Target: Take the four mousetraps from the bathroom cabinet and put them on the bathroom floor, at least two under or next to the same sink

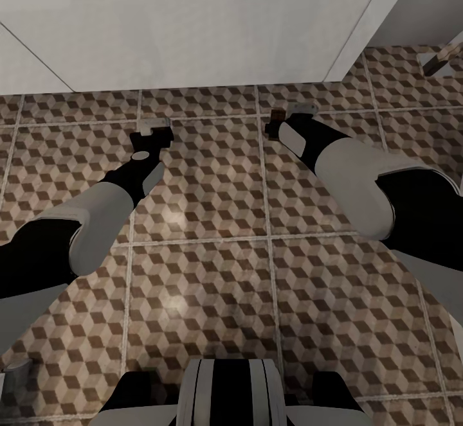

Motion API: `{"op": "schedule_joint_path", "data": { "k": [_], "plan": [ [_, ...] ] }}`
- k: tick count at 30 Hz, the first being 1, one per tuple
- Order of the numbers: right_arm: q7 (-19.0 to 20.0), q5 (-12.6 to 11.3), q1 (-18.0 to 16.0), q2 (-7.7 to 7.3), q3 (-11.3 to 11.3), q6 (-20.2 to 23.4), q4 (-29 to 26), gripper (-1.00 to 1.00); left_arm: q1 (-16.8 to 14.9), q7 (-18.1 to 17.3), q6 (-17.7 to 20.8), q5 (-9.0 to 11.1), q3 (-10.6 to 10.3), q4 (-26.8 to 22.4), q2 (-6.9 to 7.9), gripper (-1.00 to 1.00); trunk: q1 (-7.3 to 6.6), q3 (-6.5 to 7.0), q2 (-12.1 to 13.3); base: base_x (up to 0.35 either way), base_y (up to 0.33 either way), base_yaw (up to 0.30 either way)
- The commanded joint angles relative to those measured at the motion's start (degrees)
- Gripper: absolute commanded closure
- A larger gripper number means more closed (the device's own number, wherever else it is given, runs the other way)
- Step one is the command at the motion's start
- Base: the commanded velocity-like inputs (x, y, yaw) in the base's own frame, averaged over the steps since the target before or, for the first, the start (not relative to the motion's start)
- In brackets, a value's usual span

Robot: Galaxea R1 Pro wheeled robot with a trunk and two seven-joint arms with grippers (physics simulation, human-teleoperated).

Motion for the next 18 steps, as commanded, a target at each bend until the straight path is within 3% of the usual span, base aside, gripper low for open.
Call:
{"op": "schedule_joint_path", "data": {
  "k": [1,18],
  "plan": [
    [-0.3,-0.7,0.0,0.01,0.5,0.3,-0.1,1.0,0.0,0.3,-0.1,-0.1,-0.3,0.1,0.0,1.0,-0.01,-0.03,0.0,0.0,0.0,0.0],
    [-0.3,-0.7,0.1,0.01,0.5,0.2,0.2,1.0,0.0,0.9,-0.1,0.2,0.1,-0.4,0.05,1.0,-0.01,-0.03,0.0,0.0,0.0,0.0]
  ]
}}
